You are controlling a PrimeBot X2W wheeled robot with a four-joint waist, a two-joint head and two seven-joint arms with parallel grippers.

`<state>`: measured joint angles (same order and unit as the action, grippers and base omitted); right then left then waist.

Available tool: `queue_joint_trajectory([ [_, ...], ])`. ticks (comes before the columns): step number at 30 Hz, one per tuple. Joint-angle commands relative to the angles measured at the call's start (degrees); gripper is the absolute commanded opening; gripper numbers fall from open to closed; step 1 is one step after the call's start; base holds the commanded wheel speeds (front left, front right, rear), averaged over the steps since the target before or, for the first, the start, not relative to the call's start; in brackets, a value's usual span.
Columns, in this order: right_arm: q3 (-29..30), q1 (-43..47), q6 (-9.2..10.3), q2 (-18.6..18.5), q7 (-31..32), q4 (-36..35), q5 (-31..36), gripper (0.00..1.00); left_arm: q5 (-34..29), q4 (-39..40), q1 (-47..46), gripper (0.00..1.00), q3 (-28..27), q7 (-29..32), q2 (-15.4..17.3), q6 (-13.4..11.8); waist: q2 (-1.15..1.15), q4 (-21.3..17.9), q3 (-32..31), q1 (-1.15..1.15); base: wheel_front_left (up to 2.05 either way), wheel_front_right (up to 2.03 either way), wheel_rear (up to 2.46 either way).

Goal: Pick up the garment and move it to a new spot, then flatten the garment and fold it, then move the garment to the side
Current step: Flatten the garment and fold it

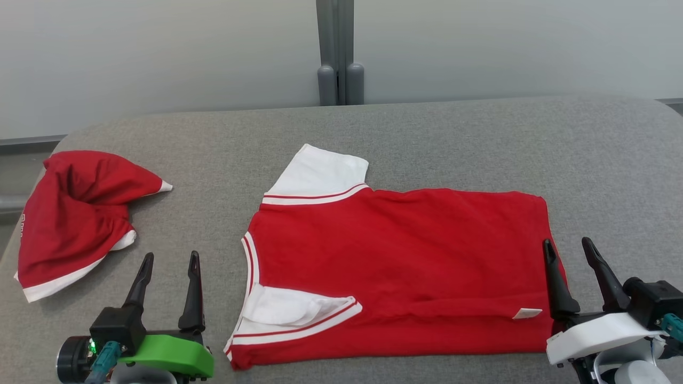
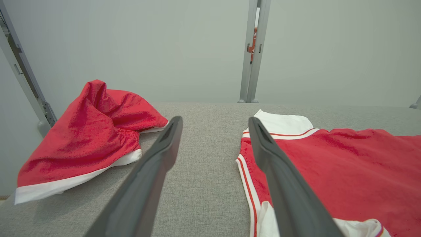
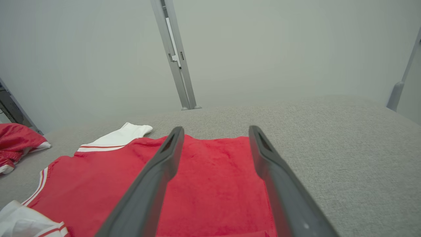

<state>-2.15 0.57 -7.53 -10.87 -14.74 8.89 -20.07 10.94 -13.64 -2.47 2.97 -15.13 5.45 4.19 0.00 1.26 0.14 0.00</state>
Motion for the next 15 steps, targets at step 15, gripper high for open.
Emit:
queue_joint_trajectory([
  [15, 2.3, 2.7, 0.09, 3.1, -0.5, -3.8, 4.2, 1.0, -0.9, 1.2, 2.2, 1.0, -4.9, 0.0, -1.7, 0.6, 0.0, 0.2, 0.4, 0.0, 0.0, 0.0, 0.0],
])
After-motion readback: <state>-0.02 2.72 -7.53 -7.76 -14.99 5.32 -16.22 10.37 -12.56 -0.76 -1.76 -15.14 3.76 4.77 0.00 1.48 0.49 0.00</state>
